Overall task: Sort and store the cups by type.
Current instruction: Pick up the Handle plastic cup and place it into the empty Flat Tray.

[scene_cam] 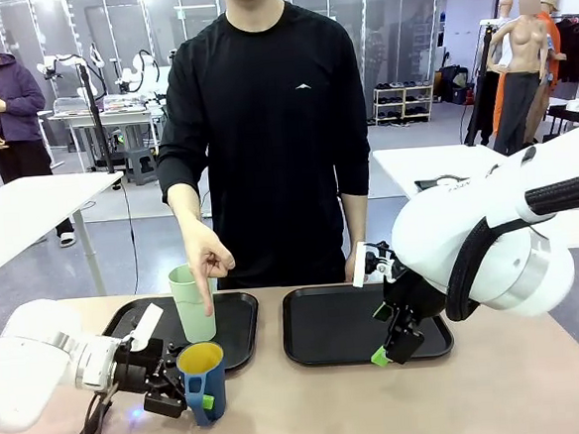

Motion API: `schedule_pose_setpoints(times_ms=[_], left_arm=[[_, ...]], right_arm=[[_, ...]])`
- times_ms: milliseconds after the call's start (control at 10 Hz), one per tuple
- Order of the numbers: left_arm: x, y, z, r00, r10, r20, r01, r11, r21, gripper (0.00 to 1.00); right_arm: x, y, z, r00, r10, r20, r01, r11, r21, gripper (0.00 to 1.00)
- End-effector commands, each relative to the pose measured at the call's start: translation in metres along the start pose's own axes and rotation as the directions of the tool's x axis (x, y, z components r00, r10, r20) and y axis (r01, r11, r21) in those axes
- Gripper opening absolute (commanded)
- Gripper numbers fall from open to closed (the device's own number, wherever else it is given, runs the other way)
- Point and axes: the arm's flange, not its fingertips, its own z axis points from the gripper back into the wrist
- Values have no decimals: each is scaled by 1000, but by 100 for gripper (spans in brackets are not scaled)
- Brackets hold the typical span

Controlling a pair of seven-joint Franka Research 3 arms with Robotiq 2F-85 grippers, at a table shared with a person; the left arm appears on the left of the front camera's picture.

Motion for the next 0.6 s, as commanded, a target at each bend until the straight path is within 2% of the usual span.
schedule_pose_setpoints(times_ms=[0,300,500], left_arm=[[-6,4,-7,998,-38,40,38,999,-10,81],[-5,3,-7,998,-41,46,42,999,-28,49],[2,-2,-9,999,-44,26,45,998,-38,36]], right_arm=[[-1,1,-2,1000,-8,-3,7,1000,-13,100],[-1,1,-2,1000,-8,-3,7,1000,-13,100],[-1,1,-2,1000,-8,-3,7,1000,-13,100]])
